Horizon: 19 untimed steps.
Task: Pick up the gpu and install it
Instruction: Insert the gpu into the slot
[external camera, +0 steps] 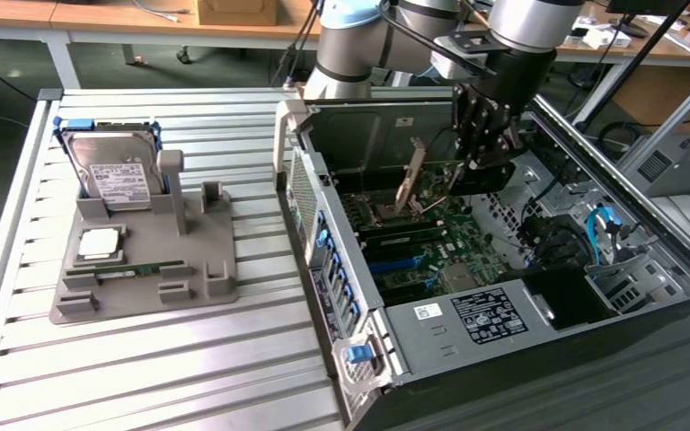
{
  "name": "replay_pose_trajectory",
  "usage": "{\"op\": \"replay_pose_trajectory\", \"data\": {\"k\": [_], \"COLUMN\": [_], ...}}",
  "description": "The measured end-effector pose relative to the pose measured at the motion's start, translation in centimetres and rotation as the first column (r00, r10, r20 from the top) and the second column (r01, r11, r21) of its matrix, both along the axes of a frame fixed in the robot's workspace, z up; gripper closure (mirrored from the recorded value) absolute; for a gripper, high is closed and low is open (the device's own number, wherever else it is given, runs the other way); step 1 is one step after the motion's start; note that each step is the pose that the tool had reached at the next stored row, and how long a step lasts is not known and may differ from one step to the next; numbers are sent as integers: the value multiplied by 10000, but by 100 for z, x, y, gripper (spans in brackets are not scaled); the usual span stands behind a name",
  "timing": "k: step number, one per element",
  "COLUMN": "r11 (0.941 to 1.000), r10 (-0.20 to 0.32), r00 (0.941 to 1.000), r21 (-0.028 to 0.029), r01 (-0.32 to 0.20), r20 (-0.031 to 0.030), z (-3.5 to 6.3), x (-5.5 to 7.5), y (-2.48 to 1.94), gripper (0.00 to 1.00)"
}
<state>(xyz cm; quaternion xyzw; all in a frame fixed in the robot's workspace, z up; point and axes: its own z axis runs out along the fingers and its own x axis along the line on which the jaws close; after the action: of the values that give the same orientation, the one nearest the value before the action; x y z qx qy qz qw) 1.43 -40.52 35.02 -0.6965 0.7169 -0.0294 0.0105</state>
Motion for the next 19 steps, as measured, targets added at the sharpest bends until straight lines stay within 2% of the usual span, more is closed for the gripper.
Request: {"op": "replay_pose_trajectory", "data": {"k": [3, 5, 19], "r11": [10000, 10000, 10000], "r10": [0, 0, 1], "r00": [10000, 10000, 10000], "r21": [0, 0, 0], "r01": [0, 0, -1], "r20": [0, 0, 0], "z": [-3, -68, -111], "x": [-7, -52, -58], "y": [-2, -26, -37], "gripper": [73, 73, 73]}}
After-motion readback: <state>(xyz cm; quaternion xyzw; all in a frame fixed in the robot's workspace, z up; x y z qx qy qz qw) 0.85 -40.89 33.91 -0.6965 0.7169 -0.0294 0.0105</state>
